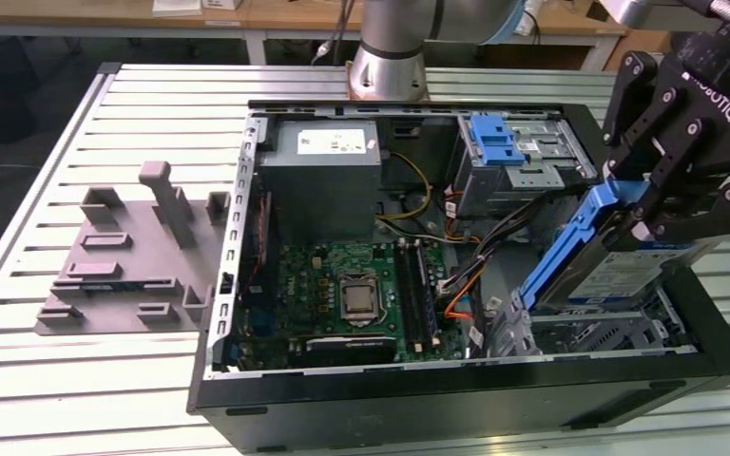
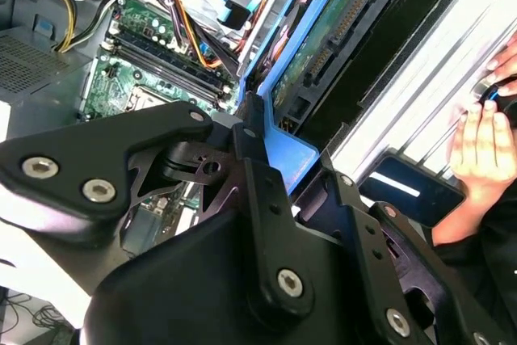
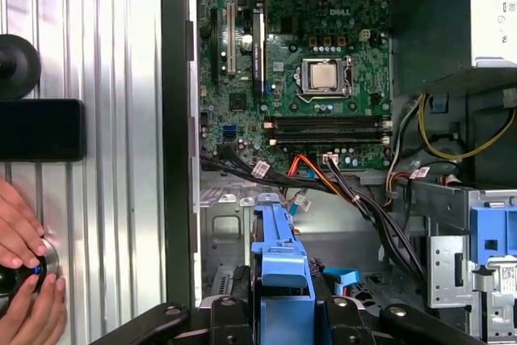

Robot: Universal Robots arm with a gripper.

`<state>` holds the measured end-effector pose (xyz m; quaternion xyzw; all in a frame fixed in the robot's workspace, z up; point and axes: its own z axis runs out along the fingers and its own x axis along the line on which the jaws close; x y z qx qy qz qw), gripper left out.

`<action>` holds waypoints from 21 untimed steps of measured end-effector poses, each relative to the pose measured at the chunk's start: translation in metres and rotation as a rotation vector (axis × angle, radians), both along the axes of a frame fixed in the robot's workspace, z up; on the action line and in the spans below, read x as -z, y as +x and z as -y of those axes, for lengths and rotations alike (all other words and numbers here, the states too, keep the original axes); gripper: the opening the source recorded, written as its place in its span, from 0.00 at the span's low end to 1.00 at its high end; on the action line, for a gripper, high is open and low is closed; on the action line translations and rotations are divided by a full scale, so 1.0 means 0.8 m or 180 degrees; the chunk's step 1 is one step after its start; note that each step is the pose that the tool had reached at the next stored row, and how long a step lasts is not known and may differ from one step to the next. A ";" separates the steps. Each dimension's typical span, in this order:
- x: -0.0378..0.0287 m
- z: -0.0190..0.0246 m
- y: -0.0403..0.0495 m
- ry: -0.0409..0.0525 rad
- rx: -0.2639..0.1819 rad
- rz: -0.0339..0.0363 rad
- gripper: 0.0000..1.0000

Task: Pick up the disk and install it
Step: 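Insert the disk into the insertion slot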

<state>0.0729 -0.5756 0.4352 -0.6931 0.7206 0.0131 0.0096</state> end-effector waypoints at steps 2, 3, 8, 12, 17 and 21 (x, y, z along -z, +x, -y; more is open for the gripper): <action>0.0024 0.0000 0.000 0.0000 0.0000 0.0000 0.36; 0.0036 0.0000 0.000 0.0000 0.0000 0.0000 0.36; 0.0050 0.0000 0.000 0.0000 0.0000 0.0000 0.36; 0.0058 0.0000 0.000 0.0001 0.0000 0.0000 0.36; 0.0087 0.0000 0.000 0.0000 0.0000 0.0000 0.36; 0.0121 0.0000 0.000 0.0000 0.0000 0.0000 0.36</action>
